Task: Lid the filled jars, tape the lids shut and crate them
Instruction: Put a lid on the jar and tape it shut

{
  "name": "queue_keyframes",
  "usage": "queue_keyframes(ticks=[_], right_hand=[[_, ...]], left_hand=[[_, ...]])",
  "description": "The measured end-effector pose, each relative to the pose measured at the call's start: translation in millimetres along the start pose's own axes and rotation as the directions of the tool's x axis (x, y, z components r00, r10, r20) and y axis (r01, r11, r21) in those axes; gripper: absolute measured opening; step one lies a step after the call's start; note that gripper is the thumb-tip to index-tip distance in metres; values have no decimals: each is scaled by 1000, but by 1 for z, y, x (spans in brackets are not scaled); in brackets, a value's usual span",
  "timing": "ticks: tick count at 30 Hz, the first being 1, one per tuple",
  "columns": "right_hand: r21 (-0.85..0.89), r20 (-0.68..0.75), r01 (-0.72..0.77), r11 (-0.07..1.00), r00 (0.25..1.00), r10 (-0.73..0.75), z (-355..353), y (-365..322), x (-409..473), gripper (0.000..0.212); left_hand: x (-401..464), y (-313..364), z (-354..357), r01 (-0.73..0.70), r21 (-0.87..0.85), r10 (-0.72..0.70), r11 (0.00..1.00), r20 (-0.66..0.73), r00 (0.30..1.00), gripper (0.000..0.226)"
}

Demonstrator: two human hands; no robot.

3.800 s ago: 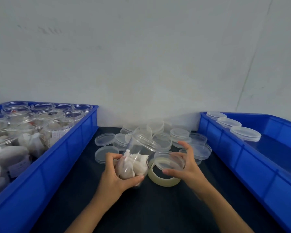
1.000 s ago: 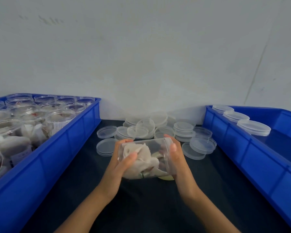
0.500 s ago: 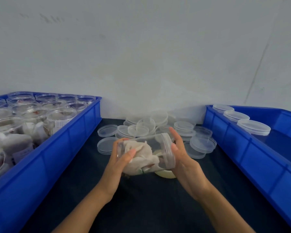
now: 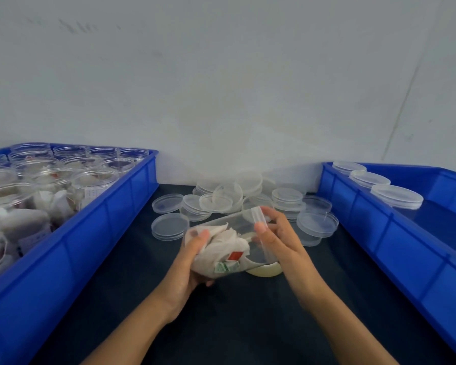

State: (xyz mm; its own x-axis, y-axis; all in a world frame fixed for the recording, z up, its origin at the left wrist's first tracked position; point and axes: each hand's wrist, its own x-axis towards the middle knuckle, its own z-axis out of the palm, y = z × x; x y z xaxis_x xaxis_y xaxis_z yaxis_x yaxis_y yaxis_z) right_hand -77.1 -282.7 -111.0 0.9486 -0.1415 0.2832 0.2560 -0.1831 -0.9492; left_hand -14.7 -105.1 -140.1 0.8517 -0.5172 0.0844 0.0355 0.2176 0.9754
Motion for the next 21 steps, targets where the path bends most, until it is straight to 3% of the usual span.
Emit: queue_keyframes(ticks=[3, 6, 13, 16, 19, 21], right_hand=[[33, 33, -17, 999, 999, 16, 1, -1, -3, 73], [22, 27, 47, 999, 999, -48, -1, -3, -2, 59], [69, -54, 119, 990, 992, -116, 10, 2, 3, 50], [-5, -124, 201, 979, 972, -201, 14, 6, 4, 45], [-13, -134, 190, 982, 973, -190, 12, 11, 4, 42], [-11, -162, 184, 983, 970, -184, 10, 12, 5, 44]], left_hand=[[1, -1, 4, 53, -31, -51, 998, 35, 998, 57], [1, 1, 5, 118, -65, -113, 991, 81, 990, 59], [1, -3, 4, -45, -11, 45, 999, -9, 999, 60], [2, -4, 3, -43, 37, 44, 998, -31, 999, 63], [6, -2, -4, -35, 154, 40, 987, -34, 999, 64], [8, 1, -12, -137, 385, 145, 913, 8, 989, 70]])
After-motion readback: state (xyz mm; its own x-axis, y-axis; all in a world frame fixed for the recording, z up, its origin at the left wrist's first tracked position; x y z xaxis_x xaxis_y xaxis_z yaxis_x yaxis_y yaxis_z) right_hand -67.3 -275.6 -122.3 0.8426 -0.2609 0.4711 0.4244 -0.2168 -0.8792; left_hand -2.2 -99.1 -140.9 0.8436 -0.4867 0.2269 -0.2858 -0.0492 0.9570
